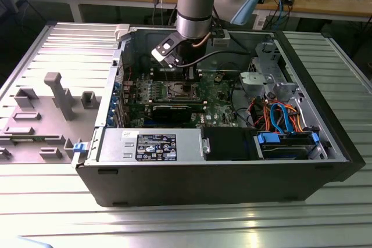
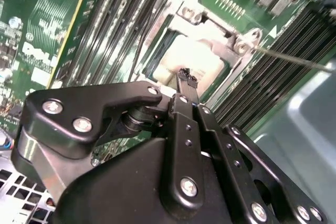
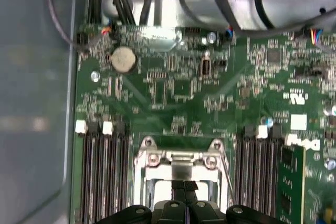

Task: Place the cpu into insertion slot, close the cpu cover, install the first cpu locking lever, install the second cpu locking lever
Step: 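Close the cpu cover, then install the first cpu locking lever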

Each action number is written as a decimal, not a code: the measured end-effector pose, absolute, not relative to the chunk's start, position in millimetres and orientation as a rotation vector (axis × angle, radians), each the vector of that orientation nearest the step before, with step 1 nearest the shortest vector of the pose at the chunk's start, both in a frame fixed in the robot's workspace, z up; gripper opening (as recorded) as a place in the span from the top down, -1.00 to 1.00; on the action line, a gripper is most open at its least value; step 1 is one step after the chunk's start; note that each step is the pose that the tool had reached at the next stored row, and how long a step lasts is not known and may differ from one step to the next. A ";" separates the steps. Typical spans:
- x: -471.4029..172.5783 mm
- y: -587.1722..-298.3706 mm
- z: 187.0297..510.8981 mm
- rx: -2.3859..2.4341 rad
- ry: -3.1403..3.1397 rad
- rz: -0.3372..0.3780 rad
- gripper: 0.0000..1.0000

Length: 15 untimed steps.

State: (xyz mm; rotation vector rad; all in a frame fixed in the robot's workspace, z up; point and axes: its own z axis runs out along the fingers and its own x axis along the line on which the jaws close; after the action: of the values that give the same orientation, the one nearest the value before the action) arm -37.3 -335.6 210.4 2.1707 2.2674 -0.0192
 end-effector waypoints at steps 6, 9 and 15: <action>-36.1 -335.5 210.4 2.171 2.267 -0.019 0.79; -36.0 -335.5 210.4 2.171 2.267 -0.019 0.79; -35.8 -335.5 210.4 2.171 2.267 -0.019 0.79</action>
State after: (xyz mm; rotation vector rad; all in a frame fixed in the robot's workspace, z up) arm -35.8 -335.5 210.4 2.1709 2.2672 -0.0191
